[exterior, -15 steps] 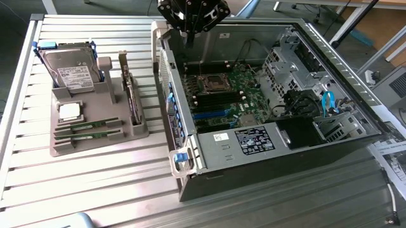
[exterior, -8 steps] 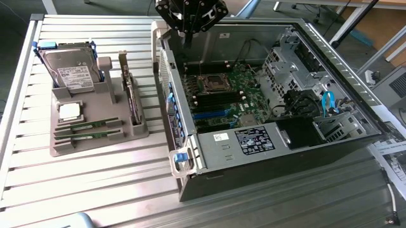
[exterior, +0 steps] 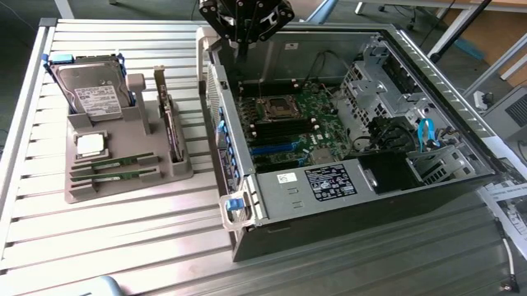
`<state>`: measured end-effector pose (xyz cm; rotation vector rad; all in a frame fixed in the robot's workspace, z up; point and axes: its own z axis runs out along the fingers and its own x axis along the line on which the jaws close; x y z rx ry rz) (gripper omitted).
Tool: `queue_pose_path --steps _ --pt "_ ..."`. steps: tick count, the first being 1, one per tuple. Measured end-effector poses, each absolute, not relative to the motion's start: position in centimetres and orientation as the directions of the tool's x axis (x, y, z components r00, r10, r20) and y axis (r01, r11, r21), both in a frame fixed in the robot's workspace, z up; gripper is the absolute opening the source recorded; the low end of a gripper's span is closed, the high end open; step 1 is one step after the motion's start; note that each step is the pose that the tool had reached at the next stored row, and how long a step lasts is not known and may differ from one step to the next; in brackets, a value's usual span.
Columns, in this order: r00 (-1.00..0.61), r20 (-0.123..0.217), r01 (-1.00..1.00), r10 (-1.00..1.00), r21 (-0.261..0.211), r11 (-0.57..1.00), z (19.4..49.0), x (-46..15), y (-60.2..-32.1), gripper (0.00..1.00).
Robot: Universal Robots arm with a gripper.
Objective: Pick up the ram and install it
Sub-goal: 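Reach for the ram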
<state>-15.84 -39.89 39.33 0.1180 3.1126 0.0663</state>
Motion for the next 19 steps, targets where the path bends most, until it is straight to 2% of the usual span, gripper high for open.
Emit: queue_pose_path --steps 19 --pt "-0.997 -0.025 0.075 0.076 0.044 0.996 39.33 -16.44 -39.89 0.11"
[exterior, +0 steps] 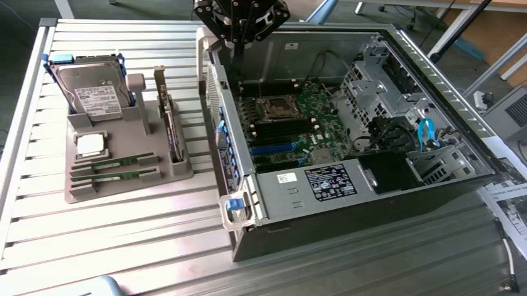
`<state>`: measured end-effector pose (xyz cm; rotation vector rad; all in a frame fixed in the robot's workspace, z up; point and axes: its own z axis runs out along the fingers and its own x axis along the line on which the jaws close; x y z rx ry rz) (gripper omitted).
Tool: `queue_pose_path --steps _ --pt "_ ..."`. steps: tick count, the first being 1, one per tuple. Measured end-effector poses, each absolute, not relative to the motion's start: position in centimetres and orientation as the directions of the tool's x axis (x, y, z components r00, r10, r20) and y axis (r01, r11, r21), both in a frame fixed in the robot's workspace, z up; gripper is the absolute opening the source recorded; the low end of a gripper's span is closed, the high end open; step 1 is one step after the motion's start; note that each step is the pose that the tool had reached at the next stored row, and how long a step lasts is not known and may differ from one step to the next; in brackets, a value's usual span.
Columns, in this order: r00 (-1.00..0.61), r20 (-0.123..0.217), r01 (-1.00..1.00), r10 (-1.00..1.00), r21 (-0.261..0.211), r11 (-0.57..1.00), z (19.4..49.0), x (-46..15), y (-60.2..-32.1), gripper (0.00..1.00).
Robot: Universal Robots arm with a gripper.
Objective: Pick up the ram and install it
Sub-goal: 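Reach for the ram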
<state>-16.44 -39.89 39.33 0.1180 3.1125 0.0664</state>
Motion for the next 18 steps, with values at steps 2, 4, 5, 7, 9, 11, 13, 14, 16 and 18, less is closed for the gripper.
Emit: queue_pose_path --steps 2,4,5,7,9,11,13,14,16,18 --pt "-0.997 -0.025 0.075 0.076 0.044 0.996 39.3 -16.5 -39.9 0.11" --pt "-0.997 -0.025 0.075 0.076 0.044 0.996 39.3 -16.5 -39.9 0.11" --pt "-0.997 -0.024 0.075 0.076 0.044 0.996 39.3 -16.6 -39.9 0.11" --pt "-0.997 -0.024 0.075 0.076 0.044 0.996 39.3 -16.6 -39.9 0.11" --pt "-0.997 -0.025 0.075 0.076 0.044 0.996 39.3 -16.7 -39.9 0.11" --pt "-0.997 -0.024 0.075 0.076 0.044 0.996 39.3 -16.9 -39.9 0.11" --pt "-0.997 -0.024 0.075 0.076 0.044 0.996 39.3 -17.0 -39.9 0.11" --pt "-0.997 -0.024 0.075 0.076 0.044 0.996 39.3 -17.1 -39.9 0.11" --pt "-0.997 -0.025 0.075 0.076 0.044 0.996 39.3 -17.3 -39.9 0.11" --pt "-0.997 -0.024 0.075 0.076 0.044 0.996 39.3 -17.6 -39.9 0.11"
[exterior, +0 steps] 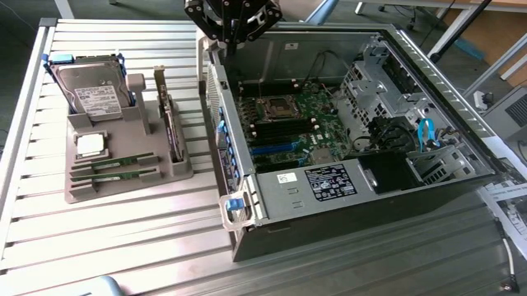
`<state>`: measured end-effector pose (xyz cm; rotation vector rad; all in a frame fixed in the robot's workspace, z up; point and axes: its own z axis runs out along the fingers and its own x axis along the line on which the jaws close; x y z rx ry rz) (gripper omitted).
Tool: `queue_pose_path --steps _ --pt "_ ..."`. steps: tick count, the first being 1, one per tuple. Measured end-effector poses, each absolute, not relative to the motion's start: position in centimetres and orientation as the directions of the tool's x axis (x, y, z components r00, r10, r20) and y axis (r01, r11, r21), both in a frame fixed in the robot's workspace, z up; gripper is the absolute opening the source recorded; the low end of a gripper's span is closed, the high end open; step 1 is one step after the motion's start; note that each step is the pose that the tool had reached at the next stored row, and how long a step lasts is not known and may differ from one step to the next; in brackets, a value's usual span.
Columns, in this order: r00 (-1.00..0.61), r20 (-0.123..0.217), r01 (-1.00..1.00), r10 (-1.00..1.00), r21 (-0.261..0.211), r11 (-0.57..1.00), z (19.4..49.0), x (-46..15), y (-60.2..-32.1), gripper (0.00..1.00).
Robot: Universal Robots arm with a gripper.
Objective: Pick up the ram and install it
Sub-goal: 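Reach for the ram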
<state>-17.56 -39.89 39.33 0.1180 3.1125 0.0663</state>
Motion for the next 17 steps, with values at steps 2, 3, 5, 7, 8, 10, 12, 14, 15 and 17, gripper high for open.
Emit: queue_pose_path --steps 2,3,5,7,8,10,12,14,15,17 --pt "-0.997 -0.025 0.075 0.076 0.044 0.996 39.3 -17.8 -39.9 0.11" --pt "-0.997 -0.024 0.075 0.076 0.044 0.996 39.3 -18.0 -39.9 0.11" --pt "-0.997 -0.024 0.075 0.076 0.044 0.996 39.3 -18.2 -39.9 0.11" --pt "-0.997 -0.025 0.075 0.076 0.044 0.996 39.3 -18.4 -39.9 0.11" --pt "-0.997 -0.024 0.075 0.076 0.044 0.996 39.3 -18.5 -39.9 0.11" --pt "-0.997 -0.024 0.075 0.076 0.044 0.996 39.3 -18.7 -39.9 0.11" --pt "-0.997 -0.025 0.075 0.076 0.044 0.996 39.3 -18.9 -39.9 0.11" --pt "-0.997 -0.025 0.075 0.076 0.044 0.996 39.3 -19.1 -39.9 0.11" --pt "-0.997 -0.025 0.075 0.076 0.044 0.996 39.3 -19.2 -39.9 0.11" --pt "-0.997 -0.025 0.075 0.076 0.044 0.996 39.3 -19.4 -39.9 0.11"
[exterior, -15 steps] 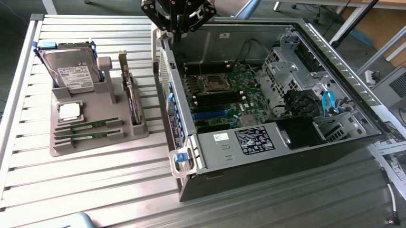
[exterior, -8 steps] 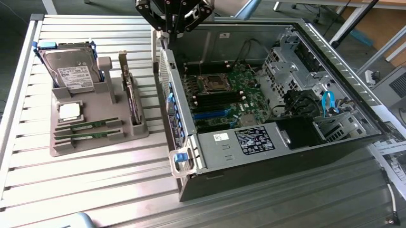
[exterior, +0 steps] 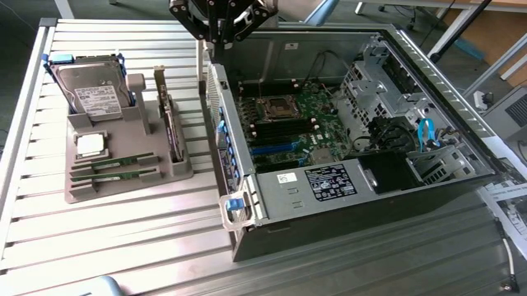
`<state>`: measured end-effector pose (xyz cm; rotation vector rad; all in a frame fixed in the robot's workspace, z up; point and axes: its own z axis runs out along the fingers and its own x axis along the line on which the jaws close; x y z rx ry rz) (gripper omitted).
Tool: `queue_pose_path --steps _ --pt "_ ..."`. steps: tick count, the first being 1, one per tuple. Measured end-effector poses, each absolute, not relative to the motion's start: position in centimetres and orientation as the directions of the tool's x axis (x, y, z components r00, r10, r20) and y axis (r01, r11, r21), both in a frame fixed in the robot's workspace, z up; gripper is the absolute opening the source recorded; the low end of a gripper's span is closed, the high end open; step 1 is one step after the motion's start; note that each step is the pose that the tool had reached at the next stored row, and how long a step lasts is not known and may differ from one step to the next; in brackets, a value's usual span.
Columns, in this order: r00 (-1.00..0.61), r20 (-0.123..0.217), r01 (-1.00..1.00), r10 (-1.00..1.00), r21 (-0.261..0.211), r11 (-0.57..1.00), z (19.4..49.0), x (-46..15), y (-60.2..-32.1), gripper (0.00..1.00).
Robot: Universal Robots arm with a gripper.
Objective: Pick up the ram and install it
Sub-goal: 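Reach for the ram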
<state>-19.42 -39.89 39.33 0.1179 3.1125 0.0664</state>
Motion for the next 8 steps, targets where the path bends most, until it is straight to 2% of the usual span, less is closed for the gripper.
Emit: queue_pose_path --steps 8 --pt "-0.997 -0.025 0.075 0.076 0.044 0.996 39.33 -20.05 -39.89 0.11"
